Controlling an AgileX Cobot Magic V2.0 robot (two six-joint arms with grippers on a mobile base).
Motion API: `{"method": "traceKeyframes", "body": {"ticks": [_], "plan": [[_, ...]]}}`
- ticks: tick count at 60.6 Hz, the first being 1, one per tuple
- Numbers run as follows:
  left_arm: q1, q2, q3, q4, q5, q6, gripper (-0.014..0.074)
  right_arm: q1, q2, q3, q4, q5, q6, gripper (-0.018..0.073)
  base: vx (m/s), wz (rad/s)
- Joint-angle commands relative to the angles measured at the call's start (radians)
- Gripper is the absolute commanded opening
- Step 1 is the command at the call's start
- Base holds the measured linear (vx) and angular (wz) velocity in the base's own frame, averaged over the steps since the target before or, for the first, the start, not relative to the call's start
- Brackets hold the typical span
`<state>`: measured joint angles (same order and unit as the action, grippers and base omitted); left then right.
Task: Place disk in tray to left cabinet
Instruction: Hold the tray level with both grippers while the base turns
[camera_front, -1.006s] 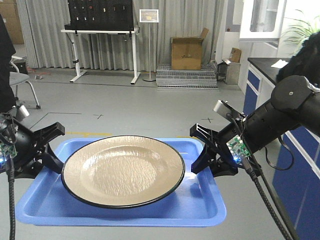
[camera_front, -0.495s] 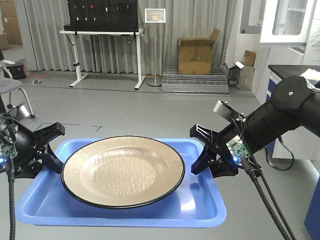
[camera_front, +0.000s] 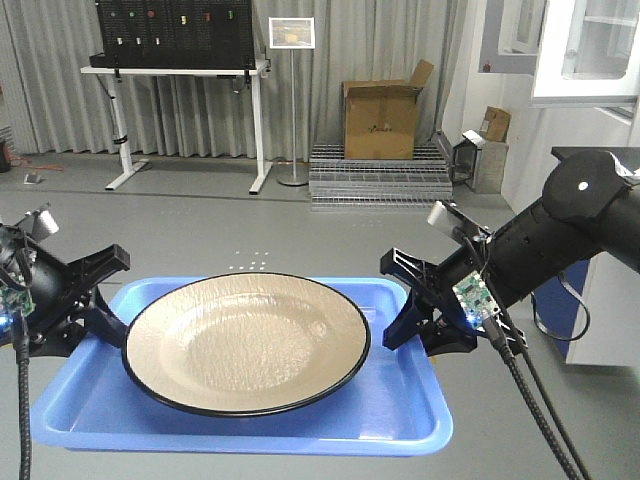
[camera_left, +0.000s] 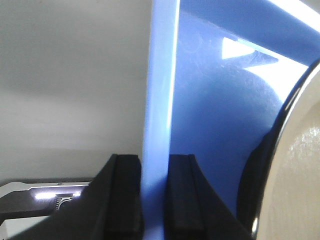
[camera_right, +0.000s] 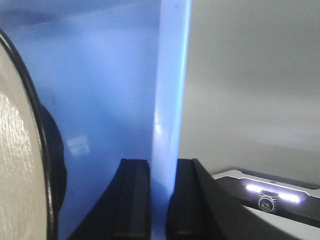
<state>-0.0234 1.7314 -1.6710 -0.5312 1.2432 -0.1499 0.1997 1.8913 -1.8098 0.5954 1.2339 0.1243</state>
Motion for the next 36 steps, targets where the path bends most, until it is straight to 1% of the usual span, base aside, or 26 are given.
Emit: {"method": "traceKeyframes", "body": {"ticks": [1,36], "plan": [[-0.032,-0.059,-0.04,-0.232,0.01,-0.025,0.0,0.032,-0.069,-0.035,0.221,-0.017,-0.007,-0.0001,0.69,-0.06],[-0.032,-0.059,-0.04,-0.231,0.01,-0.025,0.0,0.032,-0.069,-0.035,0.22,-0.018,-0.007,-0.0001,0.69,-0.02]]}}
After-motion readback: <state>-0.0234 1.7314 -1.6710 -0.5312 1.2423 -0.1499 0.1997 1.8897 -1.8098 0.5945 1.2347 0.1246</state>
